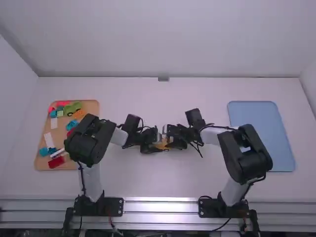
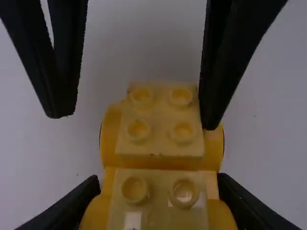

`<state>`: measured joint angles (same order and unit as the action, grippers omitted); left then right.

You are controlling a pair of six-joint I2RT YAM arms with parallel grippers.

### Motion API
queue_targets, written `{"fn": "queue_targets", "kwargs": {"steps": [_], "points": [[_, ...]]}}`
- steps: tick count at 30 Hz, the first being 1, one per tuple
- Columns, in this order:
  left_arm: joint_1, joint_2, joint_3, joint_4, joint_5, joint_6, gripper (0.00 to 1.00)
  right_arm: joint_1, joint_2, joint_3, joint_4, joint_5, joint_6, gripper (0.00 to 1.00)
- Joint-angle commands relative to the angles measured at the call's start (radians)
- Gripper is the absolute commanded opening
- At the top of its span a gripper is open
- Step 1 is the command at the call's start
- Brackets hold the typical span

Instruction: Assemble lego blocks to make yellow taxi

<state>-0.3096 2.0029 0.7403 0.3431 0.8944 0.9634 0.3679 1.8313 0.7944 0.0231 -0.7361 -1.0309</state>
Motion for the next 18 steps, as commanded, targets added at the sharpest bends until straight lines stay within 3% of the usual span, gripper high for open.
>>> {"fn": "queue_targets", "kwargs": {"steps": [1,7,9,10,13,18], "points": [[0.001,0.011,-0.010,-0.014,0.006,-0.005,0.30,-0.020,-0.008,0.025,-0.006,-0.085,-0.006,0.58],[0.001,0.011,-0.010,-0.014,0.006,-0.005,0.30,-0.093,-0.008,0.056,-0.113,-0.346,-0.192,0.56],[0.001,0.011,-0.010,-0.014,0.006,-0.005,0.30,-0.113,-0.008,0.059,-0.129,-0.376,-0.205,0.48],[0.001,0.011,-0.009,-0.013,0.006,-0.005,0.30,-0.126,-0.008,0.057,-0.136,-0.389,-0.208,0.29],[0.001,0.011,-0.009,-0.013,0.006,-0.005,0.30,-0.137,-0.007,0.048,-0.137,-0.386,-0.204,0.02],[0.001,0.011,-0.009,-0.006,0.006,-0.005,0.30,-0.122,-0.006,0.006,-0.098,-0.330,-0.162,0.00]]}}
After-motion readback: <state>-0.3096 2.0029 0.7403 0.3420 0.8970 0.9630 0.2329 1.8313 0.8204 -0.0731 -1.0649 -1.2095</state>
